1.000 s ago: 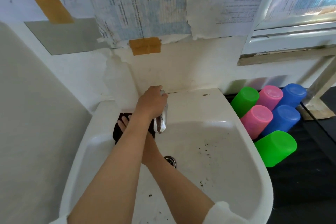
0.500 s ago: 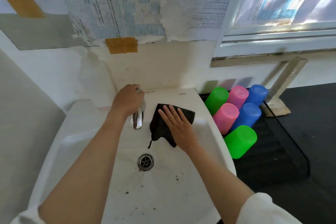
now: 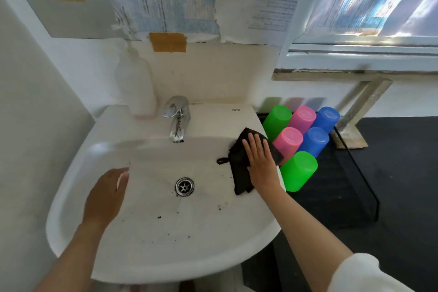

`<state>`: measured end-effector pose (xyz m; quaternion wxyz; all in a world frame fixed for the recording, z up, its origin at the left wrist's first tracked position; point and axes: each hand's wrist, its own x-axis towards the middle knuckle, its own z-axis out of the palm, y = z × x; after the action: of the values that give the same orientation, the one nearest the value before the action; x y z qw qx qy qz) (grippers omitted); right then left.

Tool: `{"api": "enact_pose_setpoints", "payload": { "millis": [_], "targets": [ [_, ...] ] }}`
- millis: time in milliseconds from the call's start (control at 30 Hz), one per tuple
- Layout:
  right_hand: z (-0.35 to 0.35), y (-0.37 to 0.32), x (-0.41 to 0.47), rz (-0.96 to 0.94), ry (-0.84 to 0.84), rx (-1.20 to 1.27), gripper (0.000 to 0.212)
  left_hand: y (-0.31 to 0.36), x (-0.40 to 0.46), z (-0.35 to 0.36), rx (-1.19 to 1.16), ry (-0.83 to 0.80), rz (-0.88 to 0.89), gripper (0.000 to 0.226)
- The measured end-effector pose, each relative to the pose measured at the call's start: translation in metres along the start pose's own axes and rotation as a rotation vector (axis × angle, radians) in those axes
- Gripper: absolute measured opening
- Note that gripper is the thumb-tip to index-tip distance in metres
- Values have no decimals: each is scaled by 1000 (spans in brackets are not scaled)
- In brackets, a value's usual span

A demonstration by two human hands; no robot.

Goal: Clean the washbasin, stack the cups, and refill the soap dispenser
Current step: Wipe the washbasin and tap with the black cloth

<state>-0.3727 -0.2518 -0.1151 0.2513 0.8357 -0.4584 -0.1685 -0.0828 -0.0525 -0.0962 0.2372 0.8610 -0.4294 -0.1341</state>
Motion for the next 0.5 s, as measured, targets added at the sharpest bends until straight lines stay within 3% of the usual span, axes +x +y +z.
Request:
{"api": "enact_pose_setpoints", "payload": {
  "millis": [133,300,500],
  "targets": [
    [-1,-3,-15,-222,-168,-95,63,-9,-26,8,101,-122,54,36],
    [-2,-16,-46,-360,-368,67,60,-11,-46,9,172,-124,158,37],
    [-22,-48,-70,-461,-775,363,62,-8,-62,8,272,-218,143,45]
  ]
}}
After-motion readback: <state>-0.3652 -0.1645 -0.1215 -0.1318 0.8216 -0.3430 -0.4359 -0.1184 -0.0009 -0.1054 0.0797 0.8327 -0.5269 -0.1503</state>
